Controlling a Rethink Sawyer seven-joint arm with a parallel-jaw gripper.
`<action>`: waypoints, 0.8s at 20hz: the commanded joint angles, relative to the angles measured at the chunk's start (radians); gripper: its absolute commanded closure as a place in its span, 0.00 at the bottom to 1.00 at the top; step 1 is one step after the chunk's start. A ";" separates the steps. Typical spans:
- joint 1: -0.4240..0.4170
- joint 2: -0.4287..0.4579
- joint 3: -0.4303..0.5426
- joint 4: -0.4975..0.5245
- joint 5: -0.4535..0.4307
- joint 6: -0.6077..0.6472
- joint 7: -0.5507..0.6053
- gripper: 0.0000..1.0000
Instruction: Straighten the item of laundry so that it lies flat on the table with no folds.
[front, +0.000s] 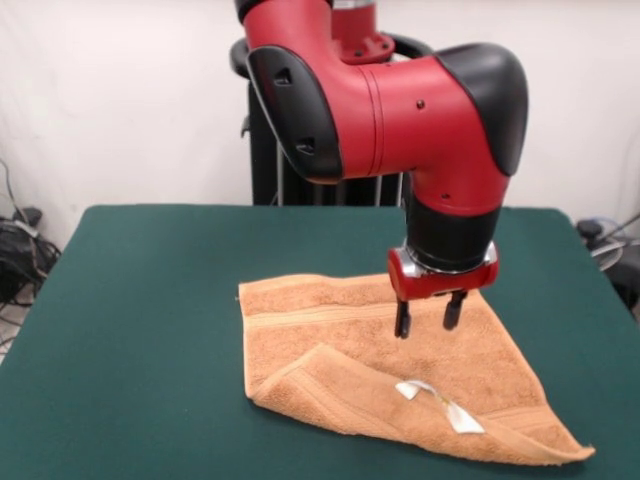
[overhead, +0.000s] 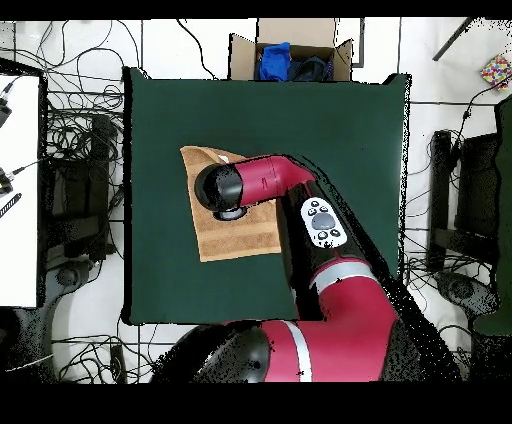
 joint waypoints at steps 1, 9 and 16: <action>-0.015 0.047 0.006 0.010 0.009 -0.093 0.079 0.00; -0.015 0.054 -0.003 0.009 0.016 -0.094 0.078 0.00; -0.015 0.056 -0.003 0.005 0.017 -0.096 0.076 0.00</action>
